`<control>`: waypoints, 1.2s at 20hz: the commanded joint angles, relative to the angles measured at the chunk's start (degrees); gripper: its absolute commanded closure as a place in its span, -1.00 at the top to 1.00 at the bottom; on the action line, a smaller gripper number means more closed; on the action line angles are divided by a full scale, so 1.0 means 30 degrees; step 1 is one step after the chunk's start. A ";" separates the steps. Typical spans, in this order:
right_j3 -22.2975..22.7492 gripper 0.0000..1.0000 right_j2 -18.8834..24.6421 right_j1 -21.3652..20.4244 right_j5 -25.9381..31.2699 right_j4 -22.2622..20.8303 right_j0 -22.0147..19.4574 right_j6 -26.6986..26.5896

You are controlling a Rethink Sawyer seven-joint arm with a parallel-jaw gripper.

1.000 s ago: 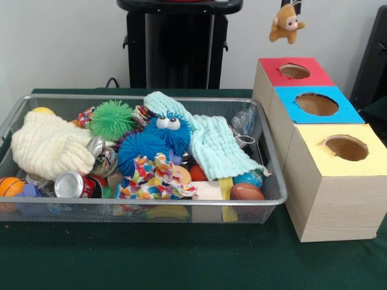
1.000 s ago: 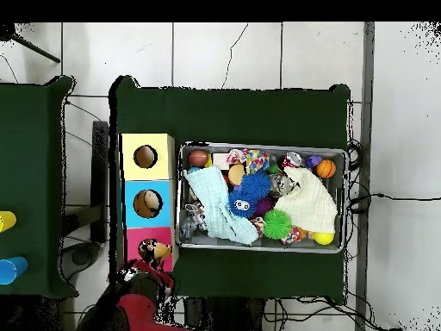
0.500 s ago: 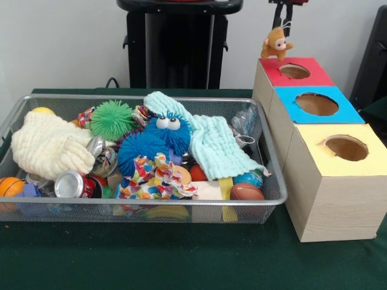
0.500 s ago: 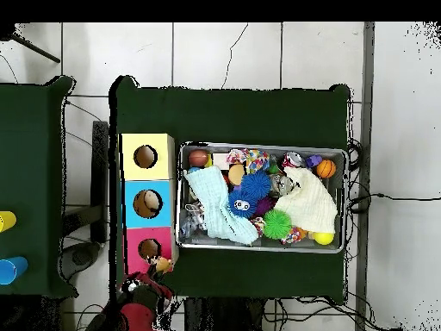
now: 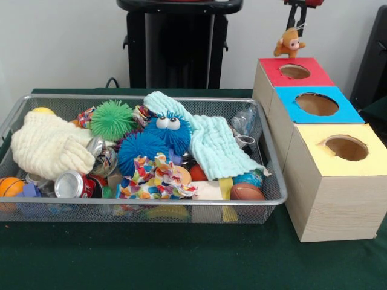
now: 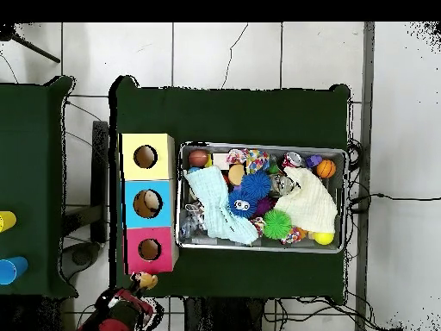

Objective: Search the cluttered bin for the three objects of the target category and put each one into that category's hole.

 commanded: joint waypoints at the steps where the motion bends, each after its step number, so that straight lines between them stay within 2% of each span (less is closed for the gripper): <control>1: -0.1275 -1.00 -0.1264 0.1558 0.1933 0.2521 0.1162 0.5690; 8: -0.1699 -1.00 -0.1648 0.1486 0.1931 0.2664 0.0514 0.4456; 11: -0.2546 -1.00 -0.2957 0.1123 0.3750 0.2306 0.0937 0.4070; 17: -0.4440 -1.00 -0.5078 0.0802 0.7181 0.1342 0.2049 0.4516; 24: -0.5180 -1.00 -0.4849 0.0803 0.7529 0.1192 0.1235 0.3869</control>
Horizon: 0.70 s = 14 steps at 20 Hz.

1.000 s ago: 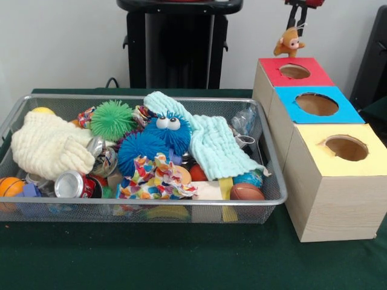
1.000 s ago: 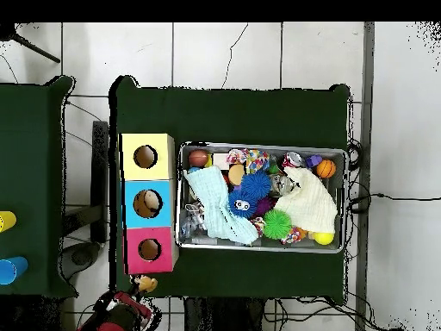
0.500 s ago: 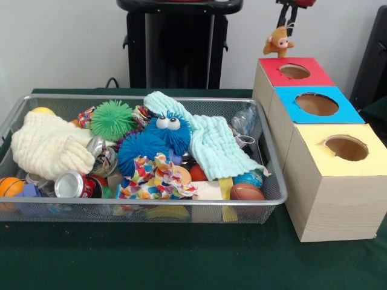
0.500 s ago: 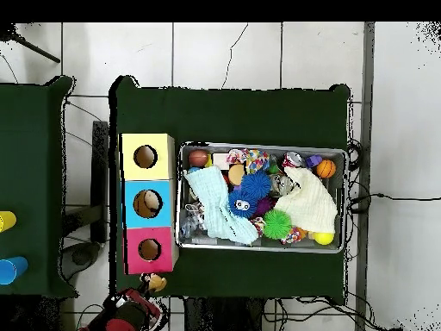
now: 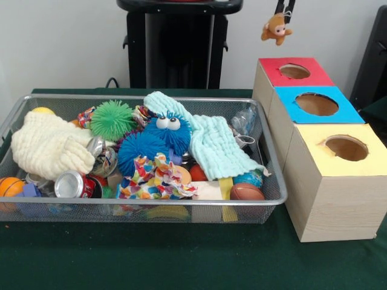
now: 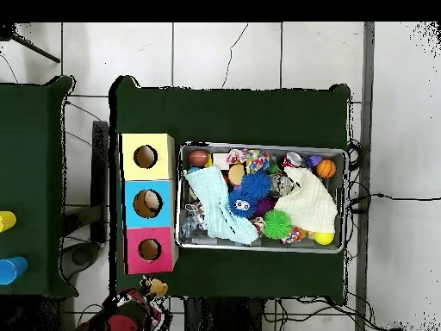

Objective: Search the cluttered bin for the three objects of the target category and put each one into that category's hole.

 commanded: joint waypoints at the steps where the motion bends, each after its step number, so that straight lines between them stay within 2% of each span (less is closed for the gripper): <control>1: -0.3009 -1.00 -0.0406 0.0416 0.1504 -0.0114 -0.0780 0.3873; 10: -0.3730 -1.00 -0.0063 0.1300 0.0995 -0.0082 -0.1181 0.3902; 14: -0.4075 -1.00 -0.0238 0.1389 0.1441 -0.0183 -0.1036 0.4052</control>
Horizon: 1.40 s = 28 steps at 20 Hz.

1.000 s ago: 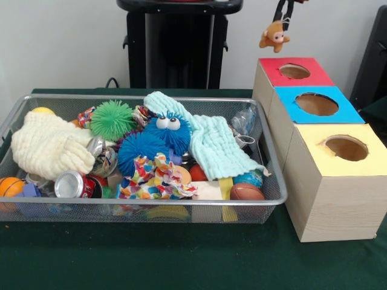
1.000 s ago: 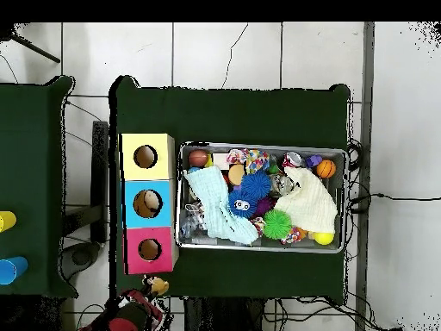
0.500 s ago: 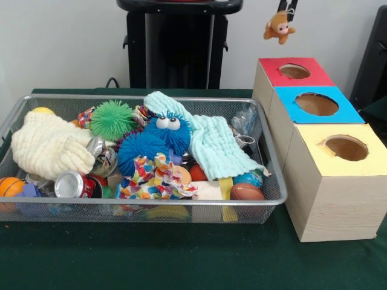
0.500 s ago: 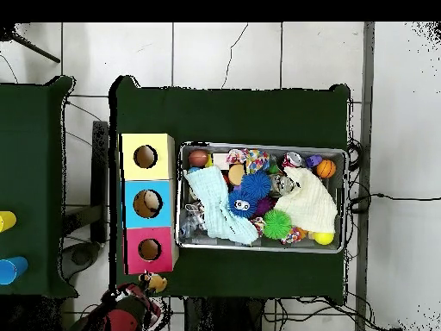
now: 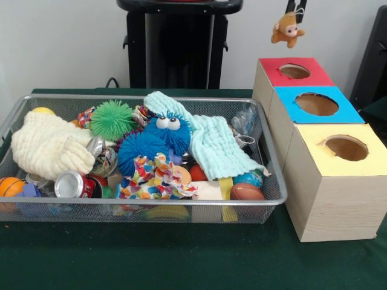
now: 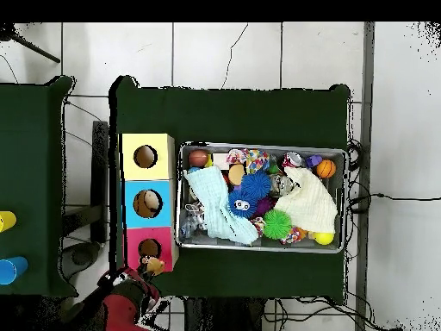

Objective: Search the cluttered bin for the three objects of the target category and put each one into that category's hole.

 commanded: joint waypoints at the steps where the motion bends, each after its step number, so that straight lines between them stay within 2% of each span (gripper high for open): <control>1: -0.2021 -1.00 0.0096 0.1216 0.1124 -0.0109 -0.0467 0.4133; 5: -0.1858 -1.00 0.0642 0.1454 0.0529 0.0180 -0.0682 0.4241; 9: -0.1081 -1.00 0.1656 0.1924 -0.1352 0.0623 -0.1001 0.4496; 18: -0.0021 -1.00 0.4028 0.2764 -0.4307 0.1367 -0.2022 0.5151; 22: -0.0239 -1.00 0.3932 0.2854 -0.3866 0.1794 -0.1626 0.5402; 28: -0.1234 -1.00 0.2770 0.3301 -0.2326 0.2560 -0.0162 0.6030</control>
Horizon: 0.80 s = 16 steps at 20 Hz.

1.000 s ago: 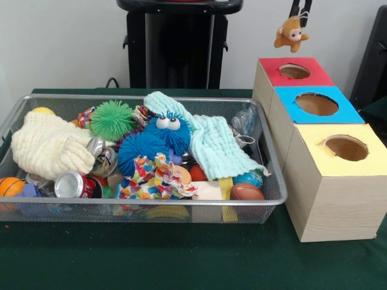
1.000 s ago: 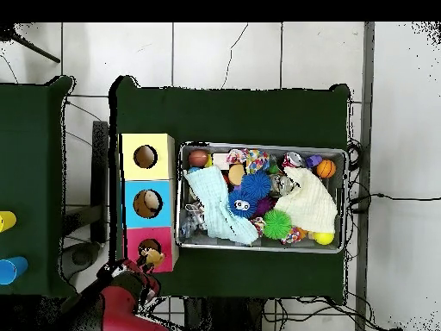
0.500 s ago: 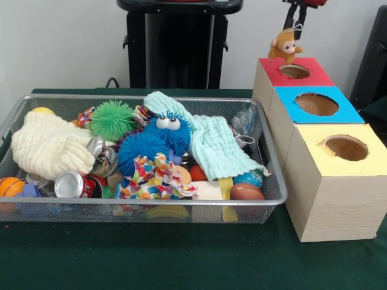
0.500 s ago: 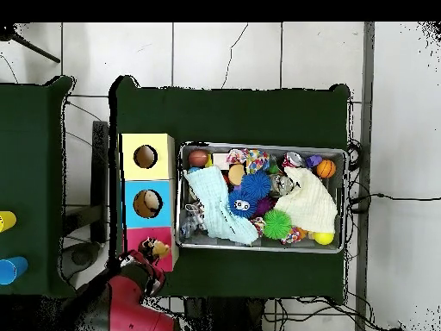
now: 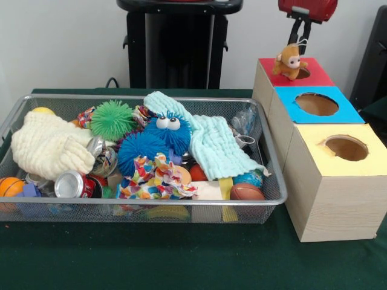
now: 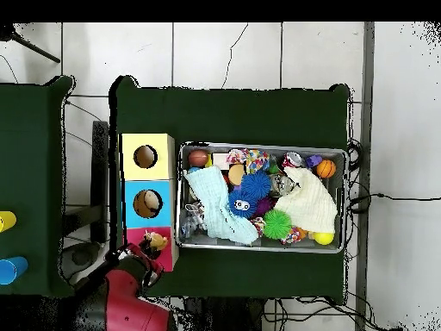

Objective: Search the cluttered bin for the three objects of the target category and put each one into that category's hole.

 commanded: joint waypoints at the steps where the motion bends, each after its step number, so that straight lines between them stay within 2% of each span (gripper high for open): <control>1: -0.0692 -1.00 0.0855 0.1022 0.1542 0.1727 0.0990 0.6092; 6: -0.0501 -1.00 0.0537 0.1390 0.1682 0.2220 0.1567 0.6166; 11: -0.0606 -1.00 -0.0175 0.1951 0.2340 0.2790 0.2818 0.6827; 14: -0.0609 -1.00 -0.0449 0.2233 0.2384 0.2907 0.2974 0.6696; 16: -0.0212 -1.00 -0.0073 0.2318 0.1678 0.3015 0.2651 0.6299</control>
